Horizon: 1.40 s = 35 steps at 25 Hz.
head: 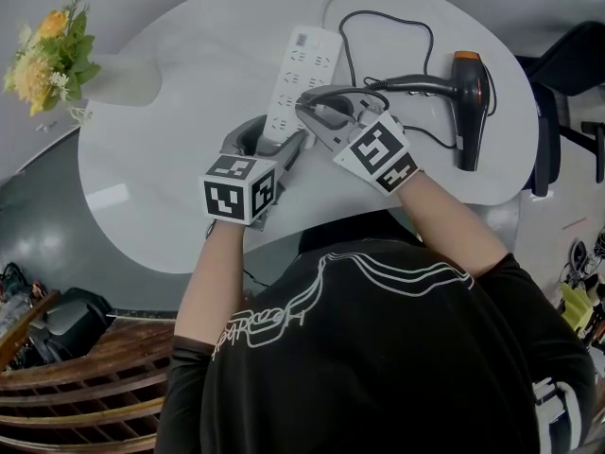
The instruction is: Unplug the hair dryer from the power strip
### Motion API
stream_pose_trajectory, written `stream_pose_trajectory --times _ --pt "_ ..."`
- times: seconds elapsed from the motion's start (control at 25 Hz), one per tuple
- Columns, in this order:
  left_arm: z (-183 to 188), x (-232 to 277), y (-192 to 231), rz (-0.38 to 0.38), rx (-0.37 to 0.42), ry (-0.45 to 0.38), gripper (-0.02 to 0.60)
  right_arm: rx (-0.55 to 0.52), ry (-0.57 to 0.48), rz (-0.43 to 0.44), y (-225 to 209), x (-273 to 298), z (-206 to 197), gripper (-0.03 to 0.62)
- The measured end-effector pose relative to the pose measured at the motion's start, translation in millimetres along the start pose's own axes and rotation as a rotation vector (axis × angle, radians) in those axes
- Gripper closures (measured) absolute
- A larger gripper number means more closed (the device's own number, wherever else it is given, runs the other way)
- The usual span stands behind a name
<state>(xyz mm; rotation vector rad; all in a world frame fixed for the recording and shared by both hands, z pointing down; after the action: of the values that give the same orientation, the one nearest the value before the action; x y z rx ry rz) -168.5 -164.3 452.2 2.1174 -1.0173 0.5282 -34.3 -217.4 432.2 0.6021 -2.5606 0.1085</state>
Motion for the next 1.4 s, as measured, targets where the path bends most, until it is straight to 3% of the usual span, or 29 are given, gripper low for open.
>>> stream_pose_trajectory --times 0.2,0.52,0.72,0.84,1.04,1.12,1.4 --pt "-0.1 -0.5 0.5 0.000 -0.002 0.002 0.281 -0.054 0.016 -0.004 2.9 1.1 2.3 0.539" --pt "0.7 0.3 -3.8 -0.004 0.000 0.000 0.281 0.085 0.008 0.040 -6.9 -3.3 -2.1 0.539" --pt "0.7 0.8 -1.5 -0.005 0.001 0.004 0.281 -0.081 0.035 -0.001 0.9 -2.0 4.2 0.540" --pt "0.0 0.3 -0.5 -0.005 0.000 0.007 0.279 -0.120 0.039 -0.005 3.7 -0.7 4.6 0.540" --pt "1.3 1.5 -2.6 -0.011 -0.007 0.010 0.279 0.051 0.013 0.019 -5.3 -5.1 -1.0 0.540" --pt "1.5 1.4 -2.7 -0.010 -0.008 0.009 0.281 0.071 0.010 0.016 -6.7 -5.6 -1.5 0.540" --pt "1.5 1.8 -2.4 -0.006 -0.005 0.009 0.279 -0.119 0.043 -0.032 3.3 -4.9 5.8 0.542"
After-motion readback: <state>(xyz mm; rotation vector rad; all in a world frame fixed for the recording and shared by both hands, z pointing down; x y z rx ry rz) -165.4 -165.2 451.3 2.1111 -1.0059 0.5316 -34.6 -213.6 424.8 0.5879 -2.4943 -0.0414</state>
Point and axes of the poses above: the fingertips, and each gripper's own axes: x forward along the fingers, y to its left, z out of its top, the point moved 9 cm from there along -x, backward along the fingers, and after that the axes turned 6 degrees about -z, right-handed, at the moved point
